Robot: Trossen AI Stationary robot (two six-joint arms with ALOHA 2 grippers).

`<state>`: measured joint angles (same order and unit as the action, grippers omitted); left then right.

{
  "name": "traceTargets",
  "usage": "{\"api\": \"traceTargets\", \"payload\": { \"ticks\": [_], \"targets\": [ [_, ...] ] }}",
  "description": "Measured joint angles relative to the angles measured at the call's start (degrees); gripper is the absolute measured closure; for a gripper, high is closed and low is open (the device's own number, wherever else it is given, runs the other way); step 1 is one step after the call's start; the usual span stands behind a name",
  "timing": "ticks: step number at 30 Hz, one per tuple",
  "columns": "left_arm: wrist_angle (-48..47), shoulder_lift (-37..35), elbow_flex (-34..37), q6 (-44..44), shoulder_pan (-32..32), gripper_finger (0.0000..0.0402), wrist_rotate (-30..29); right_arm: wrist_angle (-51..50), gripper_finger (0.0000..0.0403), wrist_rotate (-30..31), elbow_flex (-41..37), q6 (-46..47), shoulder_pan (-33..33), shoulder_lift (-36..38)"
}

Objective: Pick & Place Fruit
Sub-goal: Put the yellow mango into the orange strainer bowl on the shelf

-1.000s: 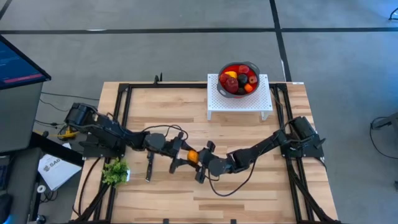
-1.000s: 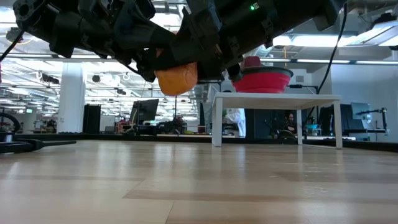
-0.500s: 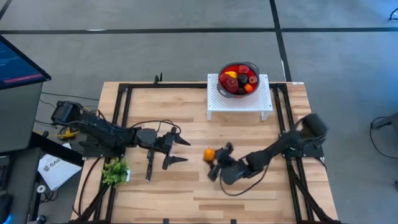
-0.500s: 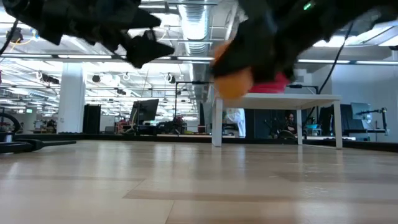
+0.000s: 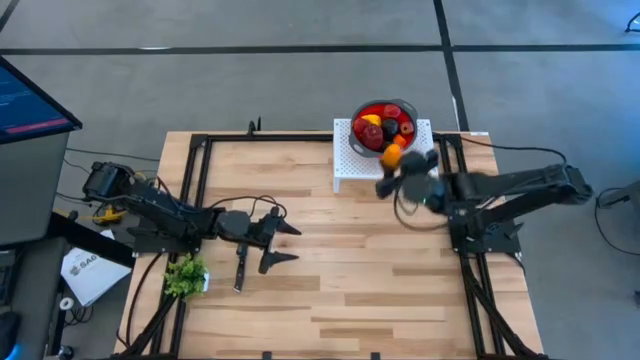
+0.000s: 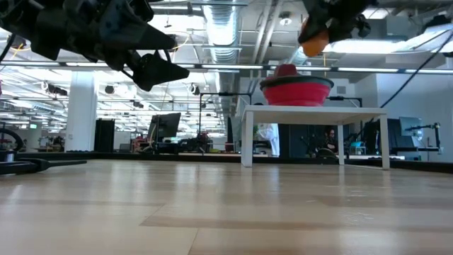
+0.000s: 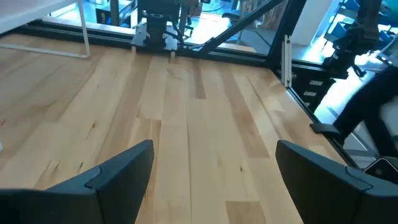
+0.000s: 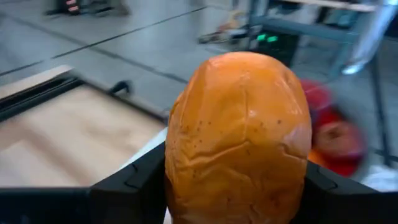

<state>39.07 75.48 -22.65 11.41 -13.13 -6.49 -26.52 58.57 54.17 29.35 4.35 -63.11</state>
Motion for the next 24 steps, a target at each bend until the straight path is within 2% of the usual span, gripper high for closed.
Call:
{"api": "traceTargets", "payload": {
  "ticks": [5, 9, 14, 20, 24],
  "targets": [
    [-0.01, 0.0, 0.0, -0.36, -0.04, 0.0069, 0.01, 1.53, 0.0167, -4.42, -0.02, -4.42, -10.95, 0.06],
    [-0.02, 0.0, 0.0, -0.38, -0.06, 0.0069, 0.01, 3.36, 0.0165, -6.31, 0.02, -5.36, -16.34, -1.35],
    [0.25, 0.0, 0.0, -0.38, -0.04, 0.0069, 0.03, 4.99, 0.0164, -7.56, -0.01, -5.43, -19.52, -2.52],
    [0.44, 0.0, 0.0, -0.4, -0.04, 0.0069, 0.05, 6.46, 0.0162, -8.4, -0.04, -6.85, -19.94, -2.89],
    [0.46, 0.0, 0.0, -0.4, -0.04, 0.0069, 0.05, 6.36, 0.0142, -10.08, -0.04, -6.89, -19.96, -2.89]
  ]
}}
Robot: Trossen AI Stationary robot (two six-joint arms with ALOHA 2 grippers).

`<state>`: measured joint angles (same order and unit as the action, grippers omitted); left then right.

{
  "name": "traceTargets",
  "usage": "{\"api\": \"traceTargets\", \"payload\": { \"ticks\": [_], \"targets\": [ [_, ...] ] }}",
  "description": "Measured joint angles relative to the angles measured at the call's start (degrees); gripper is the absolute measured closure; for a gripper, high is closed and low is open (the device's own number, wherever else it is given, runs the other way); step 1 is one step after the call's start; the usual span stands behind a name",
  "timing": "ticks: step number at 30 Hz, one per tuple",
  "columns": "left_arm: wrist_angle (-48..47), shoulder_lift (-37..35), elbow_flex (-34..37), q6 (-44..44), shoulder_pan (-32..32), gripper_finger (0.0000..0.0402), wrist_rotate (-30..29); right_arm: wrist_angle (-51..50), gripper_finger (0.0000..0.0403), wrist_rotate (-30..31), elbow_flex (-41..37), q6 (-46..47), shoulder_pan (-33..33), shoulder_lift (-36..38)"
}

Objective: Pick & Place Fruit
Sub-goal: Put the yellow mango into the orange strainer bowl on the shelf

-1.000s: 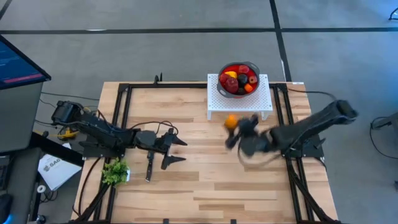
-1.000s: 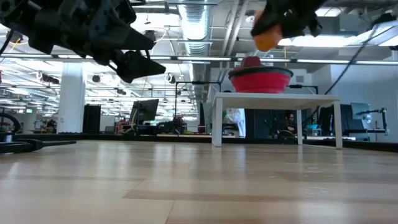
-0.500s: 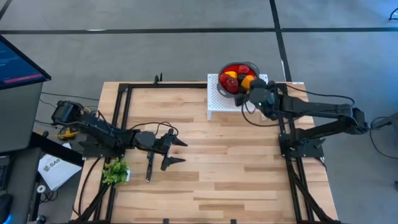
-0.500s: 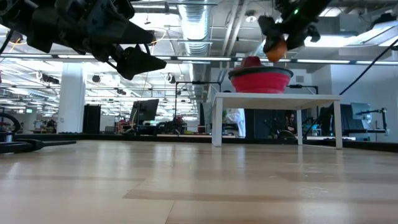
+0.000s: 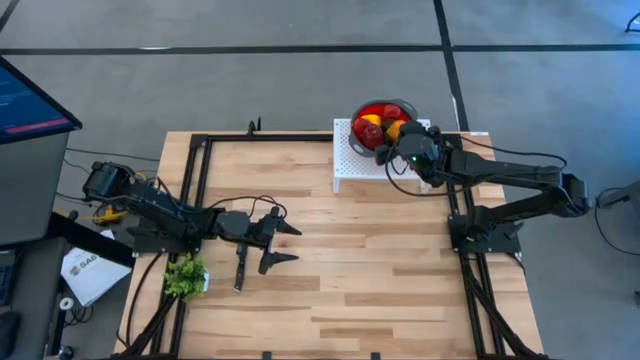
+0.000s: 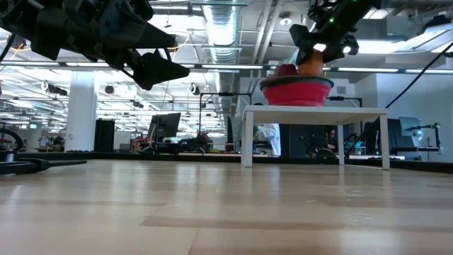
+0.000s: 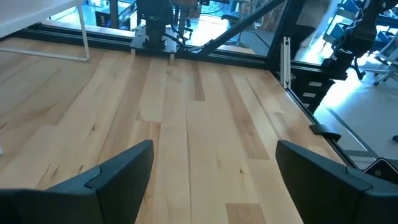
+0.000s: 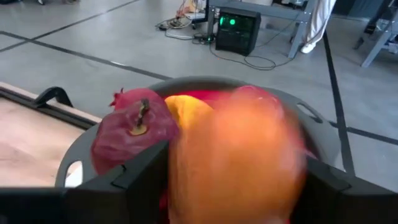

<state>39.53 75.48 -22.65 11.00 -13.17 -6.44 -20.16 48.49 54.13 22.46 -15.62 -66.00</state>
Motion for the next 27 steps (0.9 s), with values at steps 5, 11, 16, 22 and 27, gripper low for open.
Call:
{"api": "traceTargets", "payload": {
  "ticks": [5, 11, 16, 22, 27],
  "targets": [
    [0.09, 0.0, 0.0, 0.0, 0.0, 0.0069, 0.0, -0.11, 0.0109, -0.59, 0.0, 0.0, -0.36, 0.0],
    [0.11, 0.0, 0.0, 0.0, 0.0, 0.0069, 0.02, -0.03, 0.0104, -0.42, 0.59, -3.02, -0.34, 0.41],
    [0.13, 0.0, 0.0, 0.01, 0.0, 0.0069, 0.02, -0.37, 0.012, -0.19, 3.53, -4.81, -0.35, 0.42],
    [0.06, 0.0, 0.0, 0.02, 0.0, 0.0069, 0.04, -5.83, 0.0135, -0.13, 9.17, -7.2, 2.32, 0.44],
    [0.03, 0.0, -0.02, 0.33, 0.0, 0.0069, 0.19, -24.66, 0.0182, -1.97, 15.38, 2.96, 5.61, 0.44]
  ]
}}
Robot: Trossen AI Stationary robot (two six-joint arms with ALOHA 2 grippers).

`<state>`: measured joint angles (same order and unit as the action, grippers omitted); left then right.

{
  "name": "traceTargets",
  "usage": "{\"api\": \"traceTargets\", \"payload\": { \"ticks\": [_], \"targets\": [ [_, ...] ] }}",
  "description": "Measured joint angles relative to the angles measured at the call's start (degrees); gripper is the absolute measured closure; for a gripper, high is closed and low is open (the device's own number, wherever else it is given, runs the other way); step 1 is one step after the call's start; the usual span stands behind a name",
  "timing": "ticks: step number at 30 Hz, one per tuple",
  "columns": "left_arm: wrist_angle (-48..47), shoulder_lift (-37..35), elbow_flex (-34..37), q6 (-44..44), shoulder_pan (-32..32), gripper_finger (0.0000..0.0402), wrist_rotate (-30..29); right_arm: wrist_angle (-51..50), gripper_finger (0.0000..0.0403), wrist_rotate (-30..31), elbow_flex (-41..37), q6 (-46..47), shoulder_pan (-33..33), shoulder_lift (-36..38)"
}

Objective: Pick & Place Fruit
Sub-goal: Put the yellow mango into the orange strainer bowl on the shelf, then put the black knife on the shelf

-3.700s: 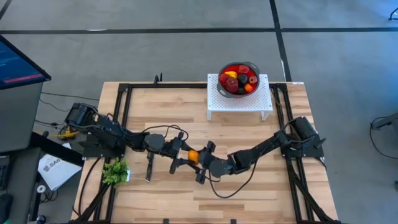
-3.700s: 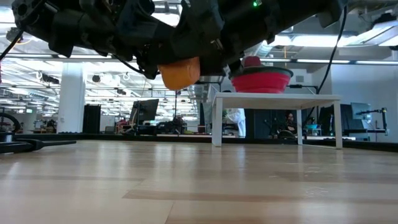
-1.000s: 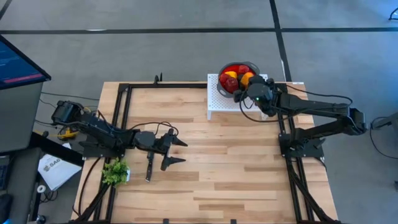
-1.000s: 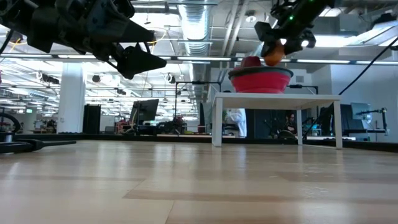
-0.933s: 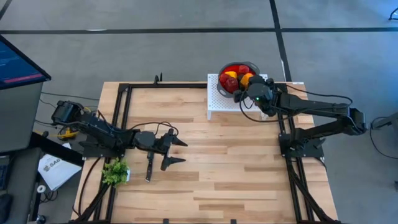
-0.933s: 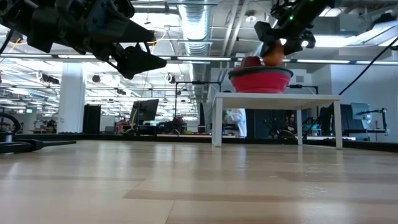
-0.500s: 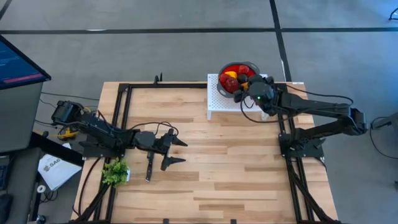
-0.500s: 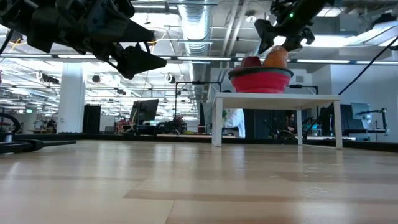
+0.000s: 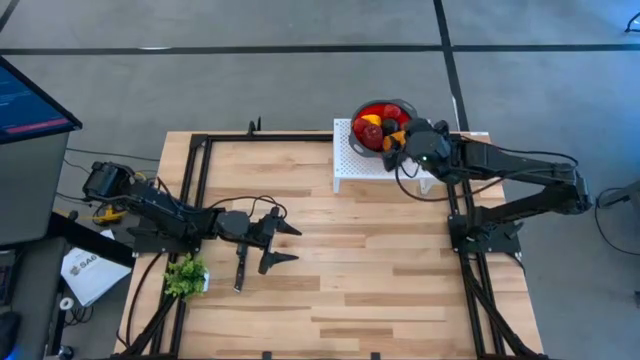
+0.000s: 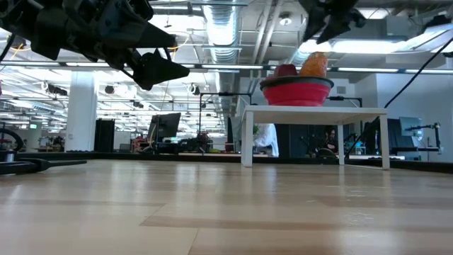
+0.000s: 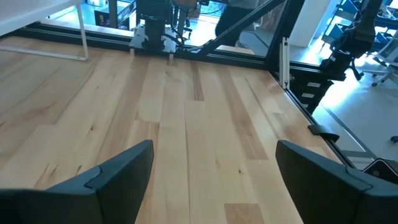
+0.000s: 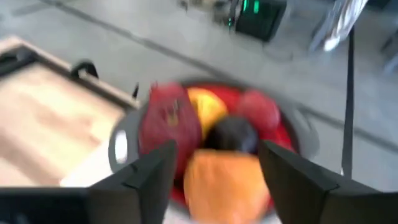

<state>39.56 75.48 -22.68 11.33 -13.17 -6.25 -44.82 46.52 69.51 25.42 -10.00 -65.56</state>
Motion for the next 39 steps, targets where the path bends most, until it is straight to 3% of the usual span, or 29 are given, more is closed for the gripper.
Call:
{"api": "traceTargets", "payload": {
  "ticks": [5, 10, 15, 20, 26, 33, 39],
  "targets": [
    [0.01, 0.0, 0.0, 0.07, 0.0, 0.0069, 0.01, -10.94, 0.027, -3.12, 2.41, 8.99, 0.52, 0.02],
    [0.33, 0.0, 0.0, -0.3, 0.0, 0.0069, -1.08, -11.77, 0.0351, -4.91, 2.41, 9.32, -1.98, -1.51],
    [0.4, 0.0, -0.02, -0.3, 0.0, 0.0069, -1.26, -11.67, 0.0397, -4.23, 2.41, 9.08, -5.84, -4.49],
    [0.38, 0.0, -0.02, -0.3, 0.0, 0.0069, -1.26, -11.52, 0.039, -3.95, 2.41, 8.63, -9.54, -7.23],
    [0.36, 0.0, -0.02, -0.3, 0.0, 0.0069, -1.24, -11.54, 0.0376, -4.28, 2.41, 7.64, -9.39, -7.77],
    [0.35, 0.0, -0.02, 0.08, -0.04, 0.0069, -1.22, -12.2, 0.0377, -4.69, 3.04, 7.61, -6.52, -5.24],
    [0.32, 0.02, -0.02, 0.09, -0.04, 0.0069, -1.22, -11.22, 0.0388, -3.6, 4.27, 7.57, -0.32, -2.08]
  ]
}}
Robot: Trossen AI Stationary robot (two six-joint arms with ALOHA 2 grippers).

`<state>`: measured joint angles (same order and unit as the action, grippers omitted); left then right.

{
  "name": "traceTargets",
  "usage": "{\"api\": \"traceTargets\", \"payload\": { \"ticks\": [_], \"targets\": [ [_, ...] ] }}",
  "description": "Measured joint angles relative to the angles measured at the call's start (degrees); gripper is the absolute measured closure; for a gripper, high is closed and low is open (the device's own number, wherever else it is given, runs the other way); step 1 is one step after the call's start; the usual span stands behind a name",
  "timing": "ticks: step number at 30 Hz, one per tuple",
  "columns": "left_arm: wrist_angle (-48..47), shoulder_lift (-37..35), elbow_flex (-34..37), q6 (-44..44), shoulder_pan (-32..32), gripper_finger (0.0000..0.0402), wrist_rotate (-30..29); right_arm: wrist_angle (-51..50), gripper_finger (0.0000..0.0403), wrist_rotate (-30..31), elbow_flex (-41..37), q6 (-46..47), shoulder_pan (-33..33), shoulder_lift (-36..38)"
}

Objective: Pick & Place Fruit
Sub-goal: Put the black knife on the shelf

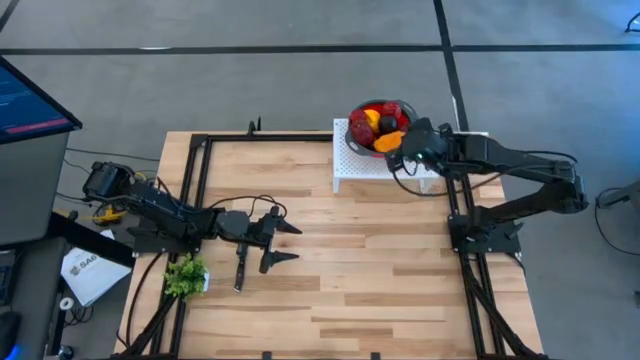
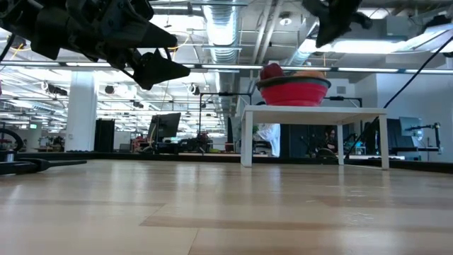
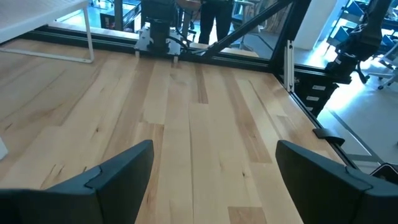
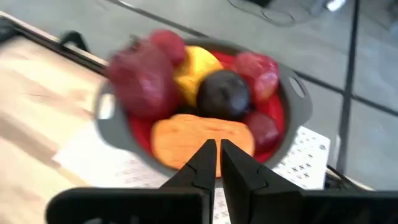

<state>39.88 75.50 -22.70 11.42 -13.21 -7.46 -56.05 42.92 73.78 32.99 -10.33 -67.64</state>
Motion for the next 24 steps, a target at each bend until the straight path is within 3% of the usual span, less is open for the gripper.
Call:
{"api": "traceTargets", "payload": {
  "ticks": [4, 7, 11, 16, 20, 24],
  "targets": [
    [-0.46, 0.0, 0.0, 0.01, -0.45, 0.0069, -0.46, 1.76, 0.0395, 3.3, 0.01, 0.0, 8.18, -0.22],
    [-3.92, -1.3, -0.25, 0.2, -2.86, 0.0069, -4.98, 3.68, 0.0399, 5.97, 0.02, 0.02, 16.36, -2.9],
    [-19.79, -5.44, -3.54, 4.46, -6.75, 0.0069, -10.96, 9.17, 0.0402, 9.01, 0.03, 0.02, 26.79, -9.56],
    [-48.71, -9.92, -8.51, 26.19, -9.15, 0.0069, -11.68, 18.23, 0.0401, 11.75, 0.04, 0.02, 35.7, -20.48],
    [-65.88, -10.8, -8.98, 43.61, -10.21, 0.0069, -4.49, 23.33, 0.0402, 15.26, 0.04, 2.31, 39.55, -28.55],
    [-74.36, -9.89, -7.82, 56.11, -11.96, 0.0069, 2.53, 21.82, 0.0402, 17.62, 0.02, 10.34, 41.25, -33.76]
  ]
}}
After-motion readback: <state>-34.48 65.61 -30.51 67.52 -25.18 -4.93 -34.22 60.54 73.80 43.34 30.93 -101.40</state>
